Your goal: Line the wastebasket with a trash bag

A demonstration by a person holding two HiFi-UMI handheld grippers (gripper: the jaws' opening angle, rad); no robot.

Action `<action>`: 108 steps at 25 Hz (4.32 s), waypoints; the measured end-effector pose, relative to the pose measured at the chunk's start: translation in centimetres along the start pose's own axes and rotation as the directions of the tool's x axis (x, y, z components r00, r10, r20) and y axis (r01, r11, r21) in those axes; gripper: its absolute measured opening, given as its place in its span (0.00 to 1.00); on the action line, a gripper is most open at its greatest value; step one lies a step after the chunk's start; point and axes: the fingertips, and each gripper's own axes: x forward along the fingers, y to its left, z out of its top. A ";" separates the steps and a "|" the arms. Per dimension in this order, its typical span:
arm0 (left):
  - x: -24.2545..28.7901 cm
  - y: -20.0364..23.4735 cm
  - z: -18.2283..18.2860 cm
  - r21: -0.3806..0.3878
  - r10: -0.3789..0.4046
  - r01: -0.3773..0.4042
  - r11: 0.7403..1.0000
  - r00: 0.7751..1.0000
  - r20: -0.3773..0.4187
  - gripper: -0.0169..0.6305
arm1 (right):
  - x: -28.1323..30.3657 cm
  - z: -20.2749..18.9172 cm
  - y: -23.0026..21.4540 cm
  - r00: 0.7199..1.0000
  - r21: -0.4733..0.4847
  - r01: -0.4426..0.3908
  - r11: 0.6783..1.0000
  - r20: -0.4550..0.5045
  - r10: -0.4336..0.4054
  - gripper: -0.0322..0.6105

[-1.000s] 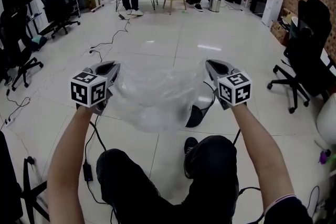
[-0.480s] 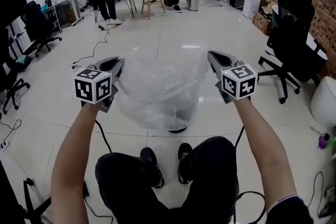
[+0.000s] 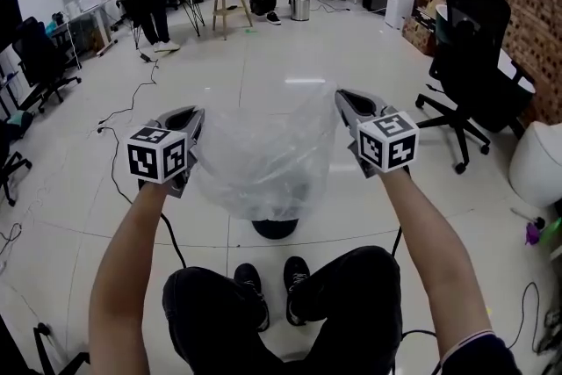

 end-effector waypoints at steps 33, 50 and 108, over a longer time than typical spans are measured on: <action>9.4 2.8 -15.9 -0.155 0.015 -0.051 0.987 0.974 -0.226 0.04 | 8.7 -18.5 -1.6 0.968 0.129 -0.096 0.987 -0.219 0.123 0.05; 12.8 5.4 -25.6 -0.185 0.084 -0.157 0.970 0.932 -0.351 0.04 | 11.1 -30.1 -2.9 0.925 0.193 -0.069 0.979 -0.354 0.135 0.05; 11.4 3.3 -42.0 -0.243 -0.035 -0.152 0.958 0.778 -0.627 0.05 | 7.5 -45.0 1.1 0.800 0.316 -0.038 0.948 -0.558 0.219 0.05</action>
